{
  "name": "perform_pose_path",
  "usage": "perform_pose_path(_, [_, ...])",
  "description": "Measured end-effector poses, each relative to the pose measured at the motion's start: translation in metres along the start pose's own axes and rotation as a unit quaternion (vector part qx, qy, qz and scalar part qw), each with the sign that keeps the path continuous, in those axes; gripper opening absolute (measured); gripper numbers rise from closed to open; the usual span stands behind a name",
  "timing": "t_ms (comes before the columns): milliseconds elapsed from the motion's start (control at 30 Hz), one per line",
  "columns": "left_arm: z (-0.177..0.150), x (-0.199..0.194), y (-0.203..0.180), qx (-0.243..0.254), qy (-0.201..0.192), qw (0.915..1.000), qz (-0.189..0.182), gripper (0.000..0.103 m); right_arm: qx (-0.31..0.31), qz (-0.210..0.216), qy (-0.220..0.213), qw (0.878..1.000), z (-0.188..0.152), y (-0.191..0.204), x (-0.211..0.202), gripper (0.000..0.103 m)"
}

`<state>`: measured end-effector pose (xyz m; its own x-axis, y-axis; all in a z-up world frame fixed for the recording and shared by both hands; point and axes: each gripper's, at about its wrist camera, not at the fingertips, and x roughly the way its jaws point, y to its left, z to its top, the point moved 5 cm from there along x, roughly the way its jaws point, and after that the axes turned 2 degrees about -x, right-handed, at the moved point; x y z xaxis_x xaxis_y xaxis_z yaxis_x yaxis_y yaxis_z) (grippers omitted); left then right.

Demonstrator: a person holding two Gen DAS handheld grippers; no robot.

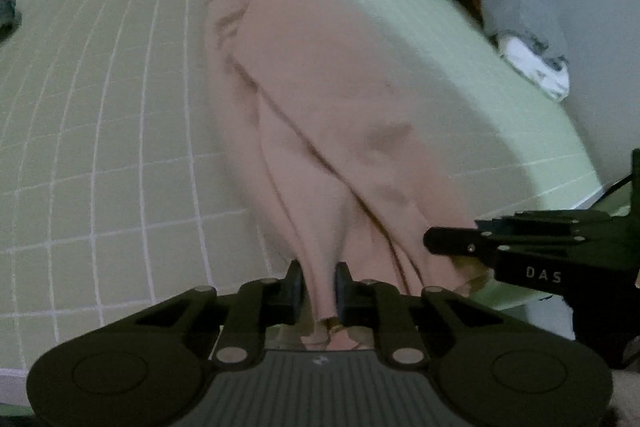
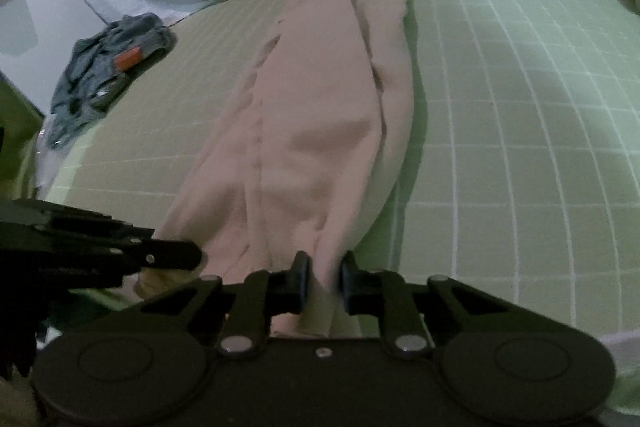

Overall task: Fold clothes
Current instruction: 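Grasp the folded shirt with both grippers and lift it off the mat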

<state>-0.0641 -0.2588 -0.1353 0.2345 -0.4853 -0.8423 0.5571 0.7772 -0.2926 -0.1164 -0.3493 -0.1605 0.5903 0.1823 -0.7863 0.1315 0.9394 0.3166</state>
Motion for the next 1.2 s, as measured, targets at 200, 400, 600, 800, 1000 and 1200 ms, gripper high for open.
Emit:
perform_pose_path(200, [0.059, -0.043, -0.008, -0.019, -0.080, 0.9964, -0.021, 0.016, 0.026, 0.036, -0.075, 0.996, 0.054, -0.002, -0.036, 0.015])
perform_pose_path(400, [0.095, -0.096, -0.029, -0.025, -0.147, 0.9870, -0.060, 0.016, 0.062, 0.087, -0.165, 0.981, 0.105, 0.002, -0.093, 0.015])
perform_pose_path(600, [0.085, -0.095, -0.029, -0.062, -0.139, 0.9851, -0.080, 0.016, 0.081, 0.093, -0.156, 0.980, 0.099, -0.002, -0.109, 0.015])
perform_pose_path(800, [0.114, -0.096, -0.010, -0.095, -0.165, 0.9785, -0.079, 0.016, 0.082, 0.101, -0.169, 0.977, 0.132, 0.002, -0.092, 0.015])
perform_pose_path(1000, [0.159, -0.092, 0.009, -0.116, -0.196, 0.9711, -0.071, 0.016, 0.089, 0.116, -0.191, 0.971, 0.182, -0.006, -0.073, 0.015])
perform_pose_path(1200, [0.213, -0.072, 0.027, -0.108, -0.217, 0.9687, -0.056, 0.017, 0.093, 0.110, -0.205, 0.968, 0.238, -0.011, -0.044, 0.015])
